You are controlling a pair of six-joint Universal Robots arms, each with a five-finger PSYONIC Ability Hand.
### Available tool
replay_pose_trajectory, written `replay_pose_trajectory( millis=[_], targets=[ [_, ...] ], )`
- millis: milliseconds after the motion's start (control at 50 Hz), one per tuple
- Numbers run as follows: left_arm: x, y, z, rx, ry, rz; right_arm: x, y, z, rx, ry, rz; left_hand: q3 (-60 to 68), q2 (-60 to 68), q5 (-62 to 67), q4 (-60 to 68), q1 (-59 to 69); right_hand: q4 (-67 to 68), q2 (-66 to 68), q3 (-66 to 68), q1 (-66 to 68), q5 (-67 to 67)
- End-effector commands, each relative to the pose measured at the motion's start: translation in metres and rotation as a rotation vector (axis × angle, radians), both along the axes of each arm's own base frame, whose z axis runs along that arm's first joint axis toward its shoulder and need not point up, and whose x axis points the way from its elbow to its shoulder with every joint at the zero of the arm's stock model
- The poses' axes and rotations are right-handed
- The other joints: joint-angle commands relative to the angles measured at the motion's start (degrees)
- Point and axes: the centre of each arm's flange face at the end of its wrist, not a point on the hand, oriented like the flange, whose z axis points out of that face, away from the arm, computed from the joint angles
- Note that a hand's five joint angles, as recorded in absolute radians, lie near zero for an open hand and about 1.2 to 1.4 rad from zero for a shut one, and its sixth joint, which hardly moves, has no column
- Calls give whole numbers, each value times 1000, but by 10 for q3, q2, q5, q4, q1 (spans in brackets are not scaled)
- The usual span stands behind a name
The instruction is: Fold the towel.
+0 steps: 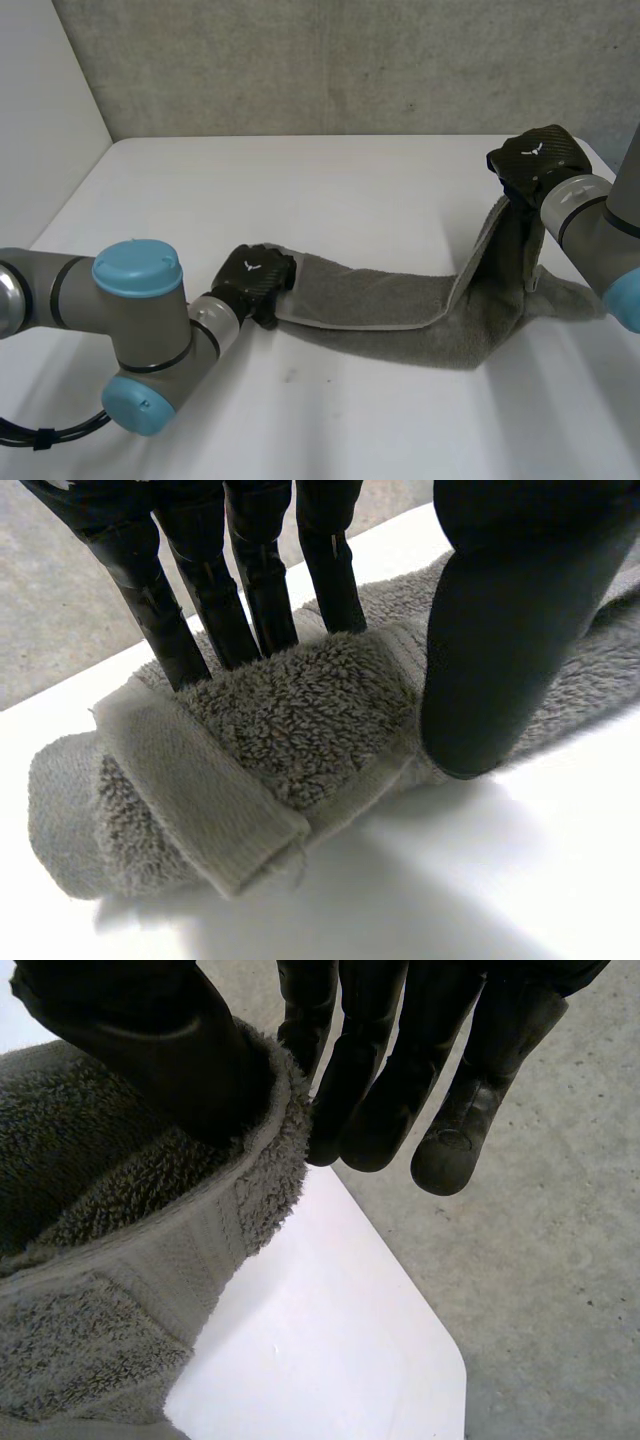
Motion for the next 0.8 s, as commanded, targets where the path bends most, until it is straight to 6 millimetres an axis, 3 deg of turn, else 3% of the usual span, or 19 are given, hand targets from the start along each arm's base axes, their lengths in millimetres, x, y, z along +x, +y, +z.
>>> replay_pose_trajectory(
  millis=[20, 120, 160, 220, 260, 280, 320, 380, 420, 440, 480, 500, 540, 680, 800],
  targets=[
    [-3, -6, 5, -17, 11, 7, 0, -2, -2, -6, -2, -1, 193, 192, 196, 192, 192, 30, 37, 34, 27, 27],
    [-2, -7, 13, -34, 18, 15, 0, -3, 0, -12, -3, -4, 294, 294, 297, 294, 293, 30, 37, 34, 27, 27],
    [0, -6, 32, -66, 38, 30, 0, -3, 5, -23, -7, -6, 359, 359, 362, 359, 359, 30, 37, 34, 27, 27],
    [2, -4, 44, -87, 48, 36, -1, -3, 8, -29, -8, -9, 359, 359, 362, 359, 359, 30, 37, 34, 27, 27],
    [7, -1, 72, -134, 74, 52, -5, -2, 16, -43, -14, -17, 359, 359, 362, 359, 359, 30, 37, 34, 27, 27],
    [7, -1, 72, -134, 74, 52, -5, -2, 16, -43, -14, -17, 359, 359, 362, 359, 359, 30, 37, 34, 27, 27],
    [15, 4, 106, -188, 107, 67, -8, 5, 35, -88, -31, -20, 359, 359, 362, 359, 359, 30, 37, 34, 27, 27],
    [21, 5, 121, -213, 119, 80, -9, 11, 45, -111, -39, -17, 359, 359, 362, 359, 359, 30, 37, 34, 27, 27],
    [34, 7, 151, -260, 140, 111, -14, 22, 63, -144, -49, -22, 359, 359, 362, 359, 359, 30, 37, 34, 27, 27],
    [35, 7, 151, -260, 140, 111, -14, 22, 63, -144, -49, -22, 359, 359, 362, 359, 359, 30, 37, 34, 27, 27],
    [51, 14, 191, -328, 168, 145, -21, 34, 79, -148, -49, -31, 359, 359, 362, 359, 359, 30, 37, 34, 27, 27],
    [51, 14, 191, -329, 168, 145, -21, 34, 79, -148, -49, -31, 359, 359, 362, 359, 359, 30, 37, 34, 27, 27],
    [69, 21, 223, -376, 178, 180, -31, 49, 102, -180, -57, -40, 359, 359, 362, 359, 359, 30, 37, 34, 27, 27],
    [86, 32, 241, -303, 133, 213, -39, 71, 137, -265, -72, -41, 359, 359, 362, 359, 359, 30, 37, 34, 27, 27],
    [88, 41, 226, -149, 71, 185, -37, 73, 130, -224, -23, -21, 359, 359, 362, 359, 359, 30, 37, 34, 27, 27]
  ],
)
